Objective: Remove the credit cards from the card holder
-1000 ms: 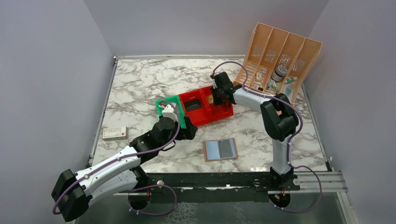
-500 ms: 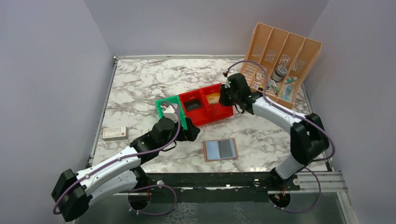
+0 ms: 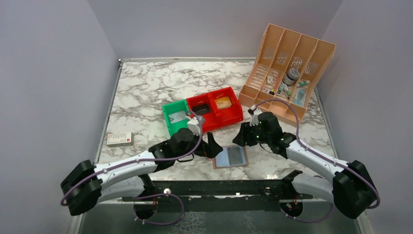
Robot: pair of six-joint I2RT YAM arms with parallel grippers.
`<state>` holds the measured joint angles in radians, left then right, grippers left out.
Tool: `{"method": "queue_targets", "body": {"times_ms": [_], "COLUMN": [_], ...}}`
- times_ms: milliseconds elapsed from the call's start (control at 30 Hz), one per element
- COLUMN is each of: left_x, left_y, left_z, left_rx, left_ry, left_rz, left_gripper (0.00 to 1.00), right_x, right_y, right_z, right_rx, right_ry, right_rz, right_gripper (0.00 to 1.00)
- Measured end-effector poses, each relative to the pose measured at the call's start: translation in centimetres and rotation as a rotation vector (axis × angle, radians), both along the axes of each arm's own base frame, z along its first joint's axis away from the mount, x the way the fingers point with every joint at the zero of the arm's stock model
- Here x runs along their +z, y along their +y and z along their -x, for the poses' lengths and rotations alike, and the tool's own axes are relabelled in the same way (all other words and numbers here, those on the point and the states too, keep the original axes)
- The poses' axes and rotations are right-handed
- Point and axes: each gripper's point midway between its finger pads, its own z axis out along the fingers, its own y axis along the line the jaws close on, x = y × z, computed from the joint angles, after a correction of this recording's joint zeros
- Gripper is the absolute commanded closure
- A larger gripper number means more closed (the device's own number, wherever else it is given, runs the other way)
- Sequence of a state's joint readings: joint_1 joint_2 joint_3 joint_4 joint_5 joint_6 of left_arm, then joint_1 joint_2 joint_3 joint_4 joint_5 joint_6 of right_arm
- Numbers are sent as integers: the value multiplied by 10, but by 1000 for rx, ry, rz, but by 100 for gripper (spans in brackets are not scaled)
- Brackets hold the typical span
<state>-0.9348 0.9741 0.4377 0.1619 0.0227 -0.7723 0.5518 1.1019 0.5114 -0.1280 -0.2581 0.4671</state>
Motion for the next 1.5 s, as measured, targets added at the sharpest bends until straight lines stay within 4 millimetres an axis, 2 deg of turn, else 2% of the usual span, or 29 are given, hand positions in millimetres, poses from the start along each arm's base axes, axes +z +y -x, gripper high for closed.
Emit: {"method": "queue_targets", "body": {"times_ms": [67,200,333,533,800,933,1033,1267,1500], "left_x": [-13,-29,-41,-53,-60,-67,-74,-86,-95], "left_y": [-11,-26,-27,-33,-35,-35,-33,-29,-27], "left_z": [11,24,19,12,10,10,11,12,11], "left_rx": [-47,-93,-69,-57,-59,-64,-65,-73,-77], "left_ry": [25,52,63,80,89,101,113,130,140], "left_rz": [-43,-107,-146,-195,-234,-268,-290,-343,-388], "left_gripper": [10,14,19,34,43,43,50,55,69], "right_x": [-7,1,3,-14,-22,-30,-35,-45,-53], "right_y": [-1,-1,-2,-6,-8,-10,-11,-12,-16], "right_z": [11,13,15,21,24,28,30,34,38], "right_rx": [12,6,6,5,5,5,6,9,3], "right_ry": [36,32,30,93,122,156,173,216,250], "right_rz": [-5,-24,-26,13,34,55,66,86,109], "right_gripper": [52,53,56,60,63,64,66,70,70]}}
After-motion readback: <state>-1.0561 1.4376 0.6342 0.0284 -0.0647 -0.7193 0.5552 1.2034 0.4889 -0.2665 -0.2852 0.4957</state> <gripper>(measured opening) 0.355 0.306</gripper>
